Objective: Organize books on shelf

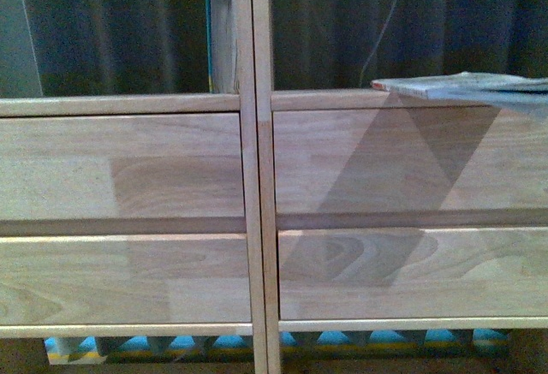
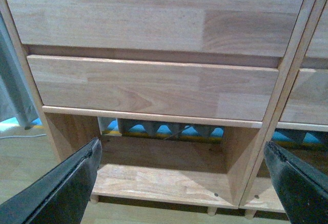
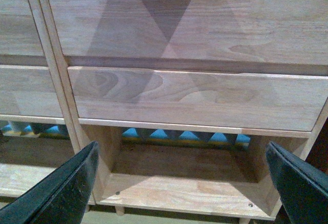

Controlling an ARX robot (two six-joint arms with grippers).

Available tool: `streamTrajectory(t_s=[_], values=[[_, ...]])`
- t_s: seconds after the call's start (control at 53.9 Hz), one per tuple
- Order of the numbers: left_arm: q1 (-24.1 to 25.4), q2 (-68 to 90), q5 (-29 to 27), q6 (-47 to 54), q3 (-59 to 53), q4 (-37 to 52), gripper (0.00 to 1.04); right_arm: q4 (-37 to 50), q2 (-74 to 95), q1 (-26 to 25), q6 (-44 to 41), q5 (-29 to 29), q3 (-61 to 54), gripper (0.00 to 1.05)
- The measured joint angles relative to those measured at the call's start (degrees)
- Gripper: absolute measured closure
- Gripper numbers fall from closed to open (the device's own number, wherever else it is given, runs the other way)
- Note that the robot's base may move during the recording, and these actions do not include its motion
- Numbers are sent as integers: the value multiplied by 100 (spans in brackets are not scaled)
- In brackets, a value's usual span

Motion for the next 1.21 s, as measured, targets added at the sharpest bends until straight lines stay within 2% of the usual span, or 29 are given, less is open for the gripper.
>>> streamTrajectory(t_s=[0.019, 0.037, 0.056, 0.093, 0.186, 0.241, 0.353, 0.464, 0.631, 0.91, 1.207], values=[[0, 0, 4, 4, 0, 0, 7, -2, 4, -7, 22, -42, 0, 7], [0, 0, 4, 2, 0, 0, 7, -59, 70, -98, 140, -372, 17, 7], [0, 0, -4, 4, 0, 0, 7, -127, 179, -262, 278, -848, 68, 7], [0, 0, 13, 2, 0, 0, 7, 2, 748, -826, 964, -2243, 216, 7], [0, 0, 7, 2, 0, 0, 7, 682, 1725, -1281, 1978, -3471, 527, 7], [0, 0, 2, 2, 0, 0, 7, 1143, 2260, -1287, 2599, -3620, 785, 7], [0, 0, 0, 2, 0, 0, 7, 1976, 3373, -994, 3668, -3410, 1368, 7], [0, 0, 0, 2, 0, 0, 7, 2680, 4730, -343, 4693, -2920, 2039, 7], [0, 0, -2, 2, 0, 0, 7, 3187, 6382, 251, 5853, -2240, 2940, 7], [0, 0, 0, 2, 0, 0, 7, 3451, 7792, 413, 6561, -1493, 4164, 7], [0, 0, 0, 2, 2, 0, 7, 3077, 8686, 284, 6728, -1049, 5257, 7]])
